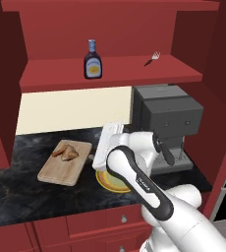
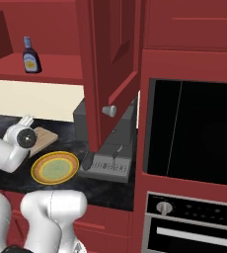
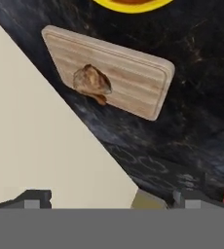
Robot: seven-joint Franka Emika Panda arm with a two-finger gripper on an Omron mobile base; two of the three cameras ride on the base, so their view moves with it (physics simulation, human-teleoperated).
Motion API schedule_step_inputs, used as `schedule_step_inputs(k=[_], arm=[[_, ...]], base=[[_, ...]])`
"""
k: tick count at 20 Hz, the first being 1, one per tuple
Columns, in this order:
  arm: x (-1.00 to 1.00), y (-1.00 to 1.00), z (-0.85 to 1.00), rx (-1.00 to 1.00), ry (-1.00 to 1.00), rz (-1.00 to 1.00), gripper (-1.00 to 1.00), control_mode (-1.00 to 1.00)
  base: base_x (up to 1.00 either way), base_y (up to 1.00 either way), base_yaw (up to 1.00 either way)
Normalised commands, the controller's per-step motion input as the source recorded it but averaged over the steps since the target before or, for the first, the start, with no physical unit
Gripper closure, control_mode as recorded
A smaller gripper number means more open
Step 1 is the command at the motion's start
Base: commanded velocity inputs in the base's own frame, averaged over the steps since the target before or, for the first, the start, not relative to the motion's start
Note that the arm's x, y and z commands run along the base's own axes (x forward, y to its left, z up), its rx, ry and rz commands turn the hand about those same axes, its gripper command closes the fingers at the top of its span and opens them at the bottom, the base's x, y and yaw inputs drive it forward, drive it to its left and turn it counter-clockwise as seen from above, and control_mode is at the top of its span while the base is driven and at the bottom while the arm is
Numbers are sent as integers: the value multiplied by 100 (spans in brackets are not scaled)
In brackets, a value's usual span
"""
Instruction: Pick the chicken drumstick from the plate and place it on the cutting board. Then pick the condiment bottle from the cabinet and place it next to the cutting board.
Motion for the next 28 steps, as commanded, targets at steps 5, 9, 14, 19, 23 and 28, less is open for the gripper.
schedule_step_inputs(k=[5,9,14,19,23,28], arm=[[-28,0,31,4,-6,-3,-100,-100],[-19,0,41,15,-1,-4,-100,-100],[-18,-1,35,19,0,-5,-100,-100],[-15,0,41,18,0,-4,-100,-100],[-6,0,46,16,0,-1,-100,-100],[0,-2,42,11,0,0,-100,-100]], base=[[0,0,0],[0,0,0],[0,0,0],[0,0,0],[0,0,0],[0,0,0]])
